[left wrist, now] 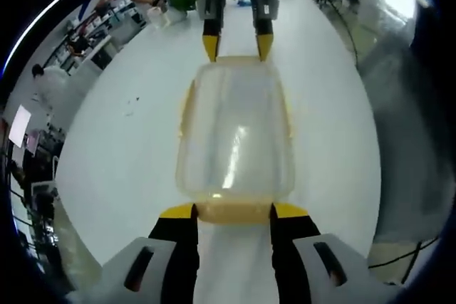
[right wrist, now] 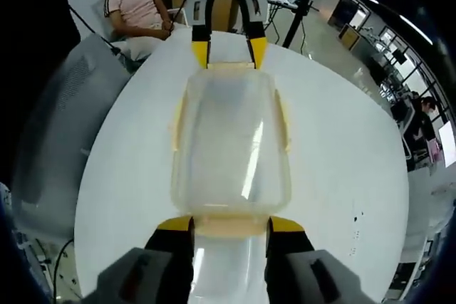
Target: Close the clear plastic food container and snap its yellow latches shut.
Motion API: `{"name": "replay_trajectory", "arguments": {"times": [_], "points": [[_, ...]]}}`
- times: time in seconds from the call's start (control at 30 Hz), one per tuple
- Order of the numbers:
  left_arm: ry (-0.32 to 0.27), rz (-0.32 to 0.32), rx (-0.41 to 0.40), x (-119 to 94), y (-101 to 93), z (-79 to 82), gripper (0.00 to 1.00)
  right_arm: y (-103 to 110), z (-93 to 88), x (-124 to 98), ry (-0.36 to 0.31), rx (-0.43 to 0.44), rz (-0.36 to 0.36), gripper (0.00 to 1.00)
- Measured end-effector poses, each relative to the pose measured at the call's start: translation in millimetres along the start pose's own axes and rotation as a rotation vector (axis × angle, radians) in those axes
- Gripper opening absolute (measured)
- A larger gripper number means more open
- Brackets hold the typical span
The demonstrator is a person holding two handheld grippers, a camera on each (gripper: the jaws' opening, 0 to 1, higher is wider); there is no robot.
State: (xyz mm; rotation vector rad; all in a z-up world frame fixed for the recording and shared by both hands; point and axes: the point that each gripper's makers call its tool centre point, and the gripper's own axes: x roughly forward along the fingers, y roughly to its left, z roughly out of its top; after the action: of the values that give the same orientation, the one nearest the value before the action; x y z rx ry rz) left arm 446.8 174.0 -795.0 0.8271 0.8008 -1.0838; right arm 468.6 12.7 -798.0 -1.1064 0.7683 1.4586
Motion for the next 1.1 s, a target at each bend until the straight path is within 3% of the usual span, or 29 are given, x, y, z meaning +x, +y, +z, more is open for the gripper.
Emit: {"name": "replay_trajectory", "arguments": {"times": [1.1], "points": [[-0.013, -0.017, 0.025, 49.2, -7.5, 76.5, 0.36, 9.5, -87.3, -21.8, 0.011, 0.041, 0.013, 0.36]]}}
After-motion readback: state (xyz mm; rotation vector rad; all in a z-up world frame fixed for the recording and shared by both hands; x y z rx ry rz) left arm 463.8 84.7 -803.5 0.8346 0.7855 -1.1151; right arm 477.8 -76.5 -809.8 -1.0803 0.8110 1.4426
